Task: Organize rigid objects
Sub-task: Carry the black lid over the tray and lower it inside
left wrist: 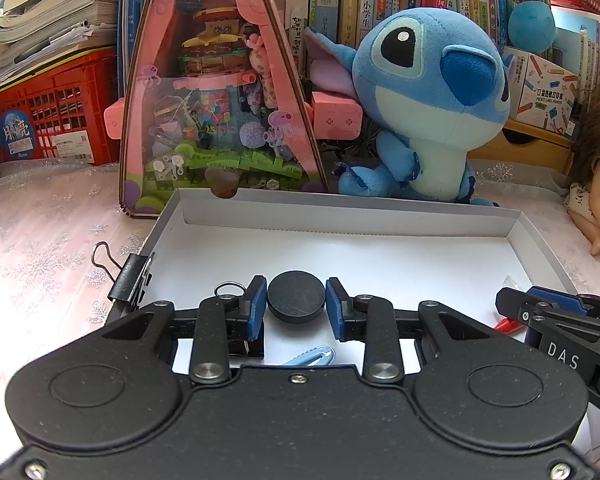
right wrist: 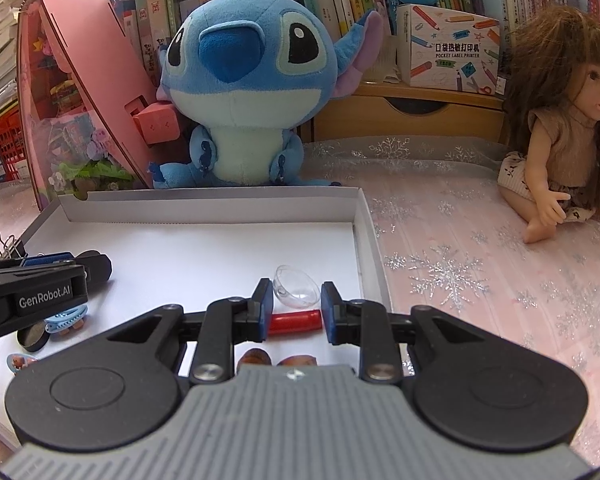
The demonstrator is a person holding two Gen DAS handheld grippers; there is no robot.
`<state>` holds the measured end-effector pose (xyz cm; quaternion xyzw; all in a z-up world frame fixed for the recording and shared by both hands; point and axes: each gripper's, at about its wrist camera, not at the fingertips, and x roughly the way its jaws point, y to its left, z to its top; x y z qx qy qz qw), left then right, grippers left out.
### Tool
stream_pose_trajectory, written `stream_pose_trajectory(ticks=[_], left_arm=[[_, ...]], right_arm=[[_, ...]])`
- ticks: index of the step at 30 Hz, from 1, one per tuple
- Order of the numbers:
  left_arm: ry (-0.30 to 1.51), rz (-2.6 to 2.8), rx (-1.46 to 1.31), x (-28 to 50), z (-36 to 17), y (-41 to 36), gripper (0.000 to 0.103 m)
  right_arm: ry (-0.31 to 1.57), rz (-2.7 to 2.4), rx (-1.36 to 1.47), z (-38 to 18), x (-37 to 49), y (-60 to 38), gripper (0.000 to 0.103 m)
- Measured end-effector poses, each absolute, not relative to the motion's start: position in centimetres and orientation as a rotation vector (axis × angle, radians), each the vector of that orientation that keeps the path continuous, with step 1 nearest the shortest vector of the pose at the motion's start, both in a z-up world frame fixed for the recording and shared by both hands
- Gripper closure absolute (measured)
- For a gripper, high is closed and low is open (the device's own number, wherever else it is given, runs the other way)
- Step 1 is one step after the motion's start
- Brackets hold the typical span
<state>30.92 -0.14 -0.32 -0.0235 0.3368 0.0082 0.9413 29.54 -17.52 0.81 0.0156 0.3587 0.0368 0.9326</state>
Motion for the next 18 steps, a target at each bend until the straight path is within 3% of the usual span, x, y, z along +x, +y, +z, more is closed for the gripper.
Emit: stream_pose_trajectory(ticks=[5,11,13,18], left_arm=[[0.691,0.017,-0.046,31.02,-0.37,-0.14,0.073],[0.7,0.024,-0.051,31.14,-0.31,-0.11,0.071],[0.705,0.023,-0.05,31.1,-0.29,-0.16,0.063],[0.711,0.023,-0.078,30.78,-0.14,0.21,0.054]], right_arm=[[0.748,0.079,0.016,0.76,29.73,-17.36,0.065],[0.758,0.081,0.011,0.76,29.85,-17.32,0.065],[0.762,0.084,0.01,0.77,29.88,-17.31,0.053],[0.743,0.085,0.021,1.21,29.54,-17.35,0.045]])
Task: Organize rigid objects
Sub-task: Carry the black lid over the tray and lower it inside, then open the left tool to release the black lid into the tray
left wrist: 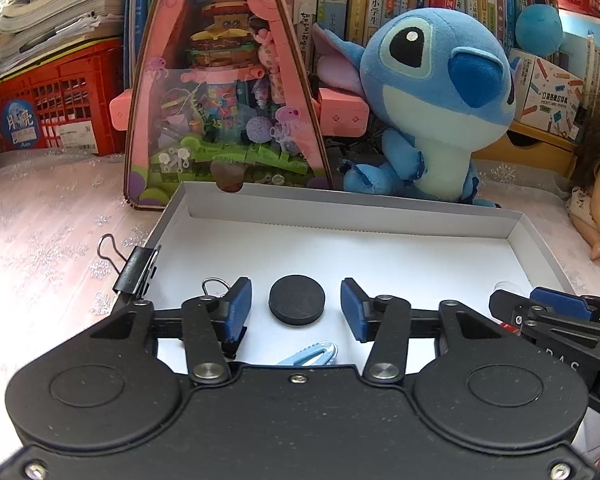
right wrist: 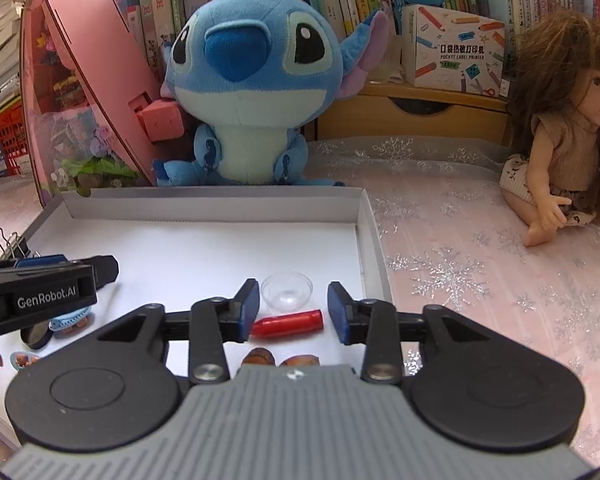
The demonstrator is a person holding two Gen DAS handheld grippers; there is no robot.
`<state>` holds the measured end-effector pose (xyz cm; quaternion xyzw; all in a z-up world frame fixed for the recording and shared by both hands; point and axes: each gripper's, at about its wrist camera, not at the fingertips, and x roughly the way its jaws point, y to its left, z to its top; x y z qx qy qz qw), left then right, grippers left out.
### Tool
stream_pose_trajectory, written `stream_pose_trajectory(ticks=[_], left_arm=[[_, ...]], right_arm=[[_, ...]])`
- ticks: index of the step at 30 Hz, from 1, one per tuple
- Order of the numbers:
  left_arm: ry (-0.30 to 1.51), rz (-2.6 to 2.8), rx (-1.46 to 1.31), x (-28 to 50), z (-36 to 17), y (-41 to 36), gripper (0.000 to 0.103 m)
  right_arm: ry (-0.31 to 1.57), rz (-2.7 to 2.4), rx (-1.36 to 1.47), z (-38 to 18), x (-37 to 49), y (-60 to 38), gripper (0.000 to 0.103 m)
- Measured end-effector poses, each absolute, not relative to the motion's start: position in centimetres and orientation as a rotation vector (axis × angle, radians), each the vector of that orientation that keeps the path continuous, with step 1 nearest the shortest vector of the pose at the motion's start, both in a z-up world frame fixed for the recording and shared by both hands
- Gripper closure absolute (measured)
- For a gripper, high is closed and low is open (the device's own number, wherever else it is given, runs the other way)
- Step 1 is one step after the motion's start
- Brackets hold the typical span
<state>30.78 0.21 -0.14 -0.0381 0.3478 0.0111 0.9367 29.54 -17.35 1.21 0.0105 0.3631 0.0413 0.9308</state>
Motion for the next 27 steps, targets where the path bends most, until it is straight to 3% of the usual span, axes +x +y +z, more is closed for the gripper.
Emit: stream_pose_trajectory(ticks=[5,9,27], left_arm=[[0.699,0.024,-0.059,30.1,0.3,0.1,0.042],[0.683,0.02,-0.043,29.4,0.9,-0.2,0.026],[0.636,0.004,-0.021,26.0,2.8,-0.6,0.017]], right_arm=[[0.728,0.09,0.014,1.9,29.0,-17.3,0.041],[0.719,0.09,0.007,2.3,28.6,-17.4,0.038],[0.676,0.084,0.005,4.1,26.1,-18.1,0.024]])
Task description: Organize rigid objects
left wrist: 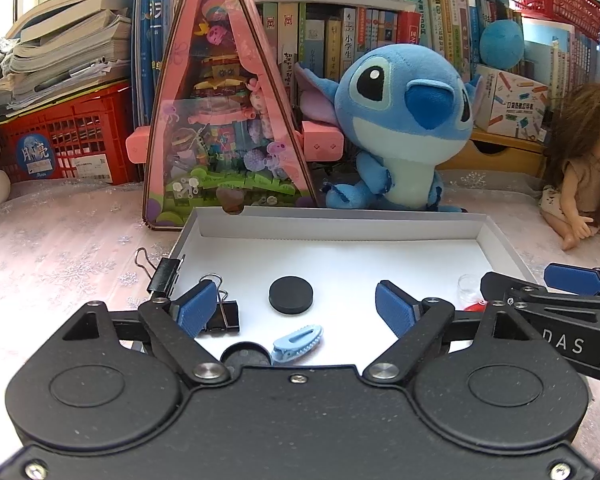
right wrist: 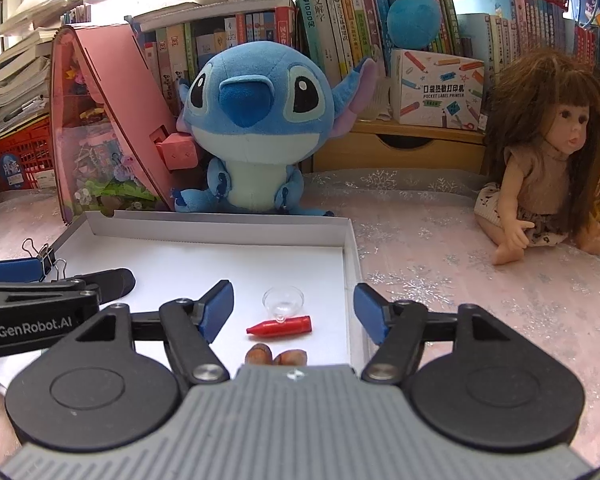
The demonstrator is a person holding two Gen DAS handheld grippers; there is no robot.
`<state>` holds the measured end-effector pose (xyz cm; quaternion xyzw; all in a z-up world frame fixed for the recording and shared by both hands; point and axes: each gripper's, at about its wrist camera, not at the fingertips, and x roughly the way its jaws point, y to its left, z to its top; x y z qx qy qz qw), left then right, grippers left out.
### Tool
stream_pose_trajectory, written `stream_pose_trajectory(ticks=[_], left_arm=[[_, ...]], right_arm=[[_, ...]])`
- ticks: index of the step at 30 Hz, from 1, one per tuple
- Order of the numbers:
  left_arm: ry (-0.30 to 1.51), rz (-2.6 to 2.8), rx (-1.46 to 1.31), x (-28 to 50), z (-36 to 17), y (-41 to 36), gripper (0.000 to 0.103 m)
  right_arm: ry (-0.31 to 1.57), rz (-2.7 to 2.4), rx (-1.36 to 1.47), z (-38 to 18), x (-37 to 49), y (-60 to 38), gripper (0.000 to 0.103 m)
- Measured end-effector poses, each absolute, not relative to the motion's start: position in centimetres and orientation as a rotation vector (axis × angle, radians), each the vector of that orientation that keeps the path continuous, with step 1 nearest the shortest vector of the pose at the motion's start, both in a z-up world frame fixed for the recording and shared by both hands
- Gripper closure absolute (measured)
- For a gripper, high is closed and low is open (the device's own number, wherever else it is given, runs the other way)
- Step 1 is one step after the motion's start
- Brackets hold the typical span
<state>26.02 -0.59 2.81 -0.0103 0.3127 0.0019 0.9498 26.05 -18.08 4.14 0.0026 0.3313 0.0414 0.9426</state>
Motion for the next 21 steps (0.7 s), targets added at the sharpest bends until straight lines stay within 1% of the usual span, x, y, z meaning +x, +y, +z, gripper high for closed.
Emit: stream_pose_trajectory(ticks=[5,12,21], left_arm=[[0.631,-0.008,-0.032,24.8,3.2,-0.4,0.016],[0.616,-0.011,-0.052,22.4,3.7,0.2,0.014],[0.598,-0.023,-0.06,19.1,3.9,0.9,0.013]], right_arm=[[0.662,0.085,0.003,4.4,24.9,-18.2,0.02],[0.652,0.079,0.021,4.6,22.9,-18.6,0.017],[0.642,0.093,0.019,4.7,20.1,-18.3,0.016]])
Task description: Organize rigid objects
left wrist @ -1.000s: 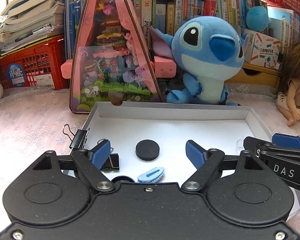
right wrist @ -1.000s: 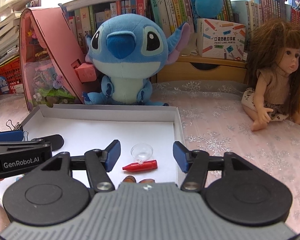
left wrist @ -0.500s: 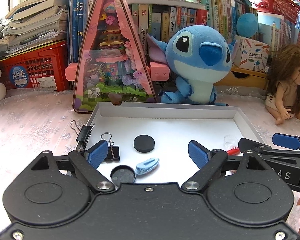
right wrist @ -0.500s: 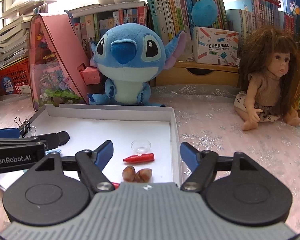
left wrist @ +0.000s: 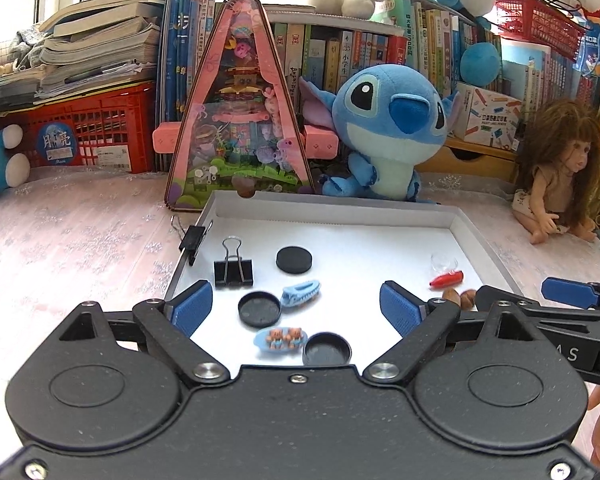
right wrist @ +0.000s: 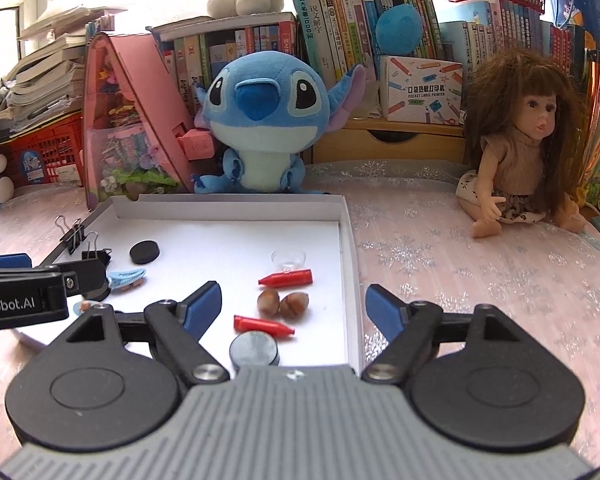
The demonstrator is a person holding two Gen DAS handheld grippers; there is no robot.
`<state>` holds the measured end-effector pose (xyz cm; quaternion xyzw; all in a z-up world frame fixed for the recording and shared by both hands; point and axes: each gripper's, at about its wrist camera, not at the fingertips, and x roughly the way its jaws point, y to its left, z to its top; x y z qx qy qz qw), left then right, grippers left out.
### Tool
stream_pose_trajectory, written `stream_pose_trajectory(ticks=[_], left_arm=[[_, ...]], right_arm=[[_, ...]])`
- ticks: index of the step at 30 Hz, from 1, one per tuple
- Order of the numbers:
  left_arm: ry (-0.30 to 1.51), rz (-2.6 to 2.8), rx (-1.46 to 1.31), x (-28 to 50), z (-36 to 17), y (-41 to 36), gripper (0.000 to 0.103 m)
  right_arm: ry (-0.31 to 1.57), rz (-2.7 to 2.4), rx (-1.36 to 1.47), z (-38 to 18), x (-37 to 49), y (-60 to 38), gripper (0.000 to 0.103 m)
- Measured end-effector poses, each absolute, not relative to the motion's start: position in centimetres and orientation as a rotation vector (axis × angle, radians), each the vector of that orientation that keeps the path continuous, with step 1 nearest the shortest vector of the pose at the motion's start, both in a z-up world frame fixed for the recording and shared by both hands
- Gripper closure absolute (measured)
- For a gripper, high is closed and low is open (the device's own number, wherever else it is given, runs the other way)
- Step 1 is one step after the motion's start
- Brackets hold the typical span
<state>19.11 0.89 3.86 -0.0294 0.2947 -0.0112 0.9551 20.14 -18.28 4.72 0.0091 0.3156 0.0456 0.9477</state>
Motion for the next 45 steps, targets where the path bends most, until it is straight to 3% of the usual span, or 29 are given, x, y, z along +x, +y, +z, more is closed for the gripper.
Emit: stream_pose_trajectory(ticks=[13,30,45], left_arm=[[0.582,-0.038,-0.031,15.5,3.6,1.1,0.012],[0.609,-0.032,-0.001,12.0,1.9,1.6,0.011],[0.665,0.022,0.006,10.5,-0.7,2.4,0.01]], right_arm=[[0.62,0.111,0.025,4.9,17.4,-18.0,0.013],[0.625,0.133,0.041,4.1,13.9,-18.3,0.001],[0.686,0.093,0.028,1.8,12.2,-18.2,0.0]])
